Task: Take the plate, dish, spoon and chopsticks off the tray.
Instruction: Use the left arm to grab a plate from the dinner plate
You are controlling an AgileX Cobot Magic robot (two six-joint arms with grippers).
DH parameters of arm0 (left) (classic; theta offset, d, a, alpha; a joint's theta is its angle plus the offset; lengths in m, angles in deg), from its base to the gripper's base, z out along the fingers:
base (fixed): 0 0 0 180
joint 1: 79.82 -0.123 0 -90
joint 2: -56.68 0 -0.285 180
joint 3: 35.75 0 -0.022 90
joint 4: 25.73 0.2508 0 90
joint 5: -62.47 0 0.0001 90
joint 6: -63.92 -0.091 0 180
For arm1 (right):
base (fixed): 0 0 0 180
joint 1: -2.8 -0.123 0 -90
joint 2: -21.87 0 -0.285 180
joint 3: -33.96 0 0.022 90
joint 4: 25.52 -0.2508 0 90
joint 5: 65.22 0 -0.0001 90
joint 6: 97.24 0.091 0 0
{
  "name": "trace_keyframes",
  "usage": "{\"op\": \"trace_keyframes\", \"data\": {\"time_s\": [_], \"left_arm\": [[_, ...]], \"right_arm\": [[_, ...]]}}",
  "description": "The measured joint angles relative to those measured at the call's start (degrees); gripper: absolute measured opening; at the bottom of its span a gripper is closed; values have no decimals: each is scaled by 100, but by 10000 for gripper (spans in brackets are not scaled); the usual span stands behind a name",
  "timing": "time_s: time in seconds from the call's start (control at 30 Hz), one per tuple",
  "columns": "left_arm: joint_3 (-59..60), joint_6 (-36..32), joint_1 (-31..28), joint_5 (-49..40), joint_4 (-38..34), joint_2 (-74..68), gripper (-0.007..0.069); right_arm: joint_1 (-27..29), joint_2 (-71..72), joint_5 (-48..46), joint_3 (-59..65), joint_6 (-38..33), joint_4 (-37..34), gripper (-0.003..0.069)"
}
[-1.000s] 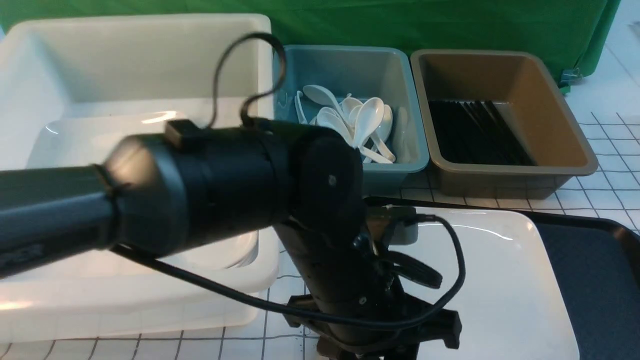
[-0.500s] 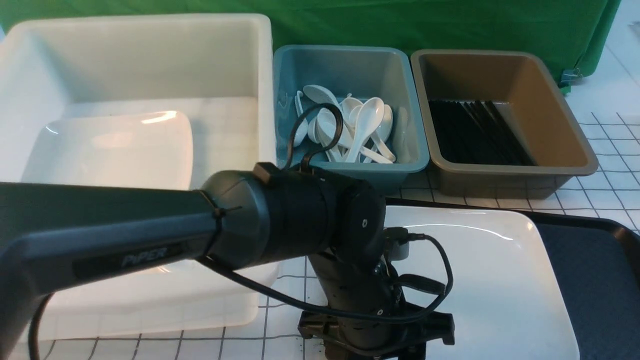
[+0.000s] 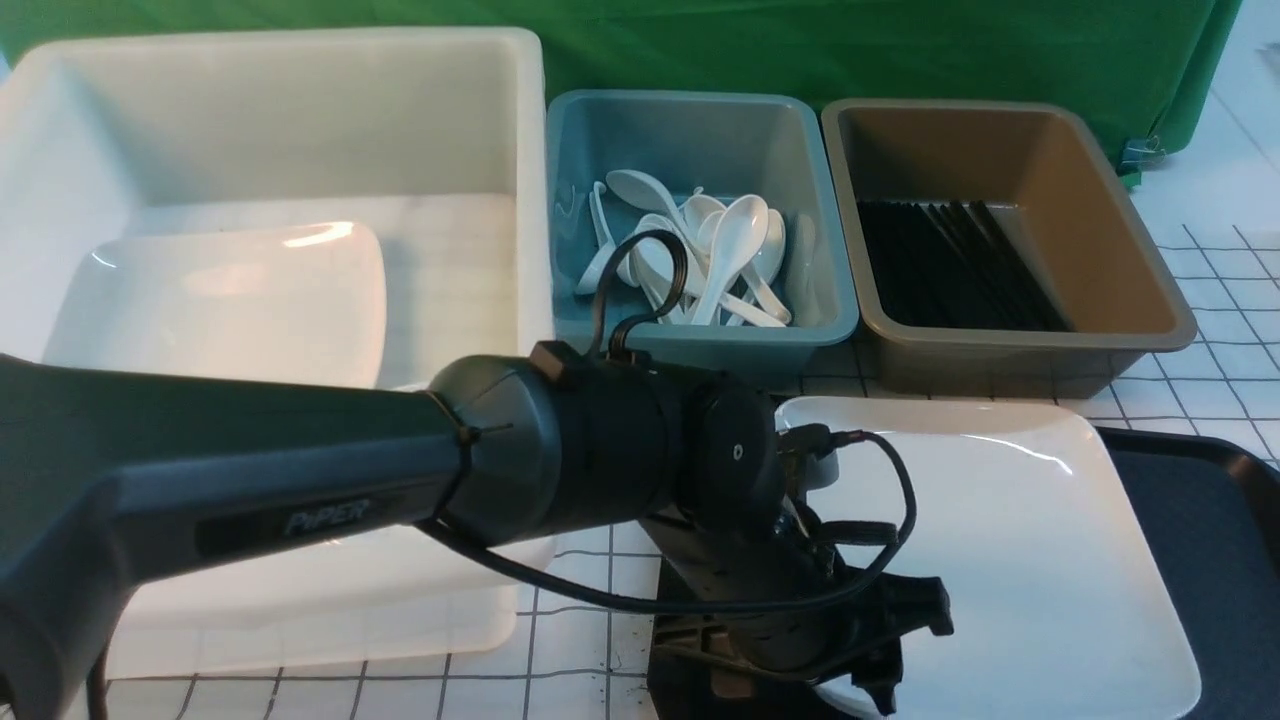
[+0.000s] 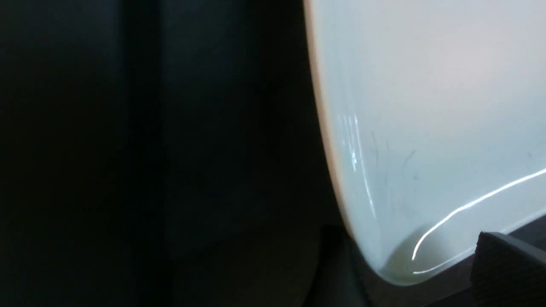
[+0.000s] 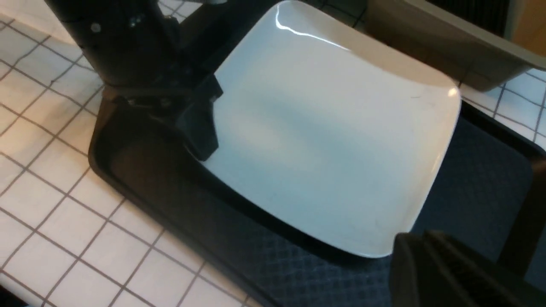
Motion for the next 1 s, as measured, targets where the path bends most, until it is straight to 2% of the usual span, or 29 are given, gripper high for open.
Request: {"op": "trace_keyframes", "data": {"time_s": [0.1,0.27,0.5,0.67,0.87,1.0], "left_arm": [[-35,-391,-6,140,-73,-4,404],[-248,-490,-257,-230,118,148,380],[-286,-227,-432,-563,319,308,336],[-286,-186,-339,-278,139,-88,333],[-281,-202,-340,37,-53,-345,372],[-281,-202,-340,239,-197,-437,428]], "right_arm": [[0,0,63,0,38,0,27],[0,0,74,0,65,0,30],[0,0,74,0,157,-5,30],[0,0,80,0,178,-5,30],[0,0,98,0,178,-5,30],[0,0,102,0,178,-5,30]]}}
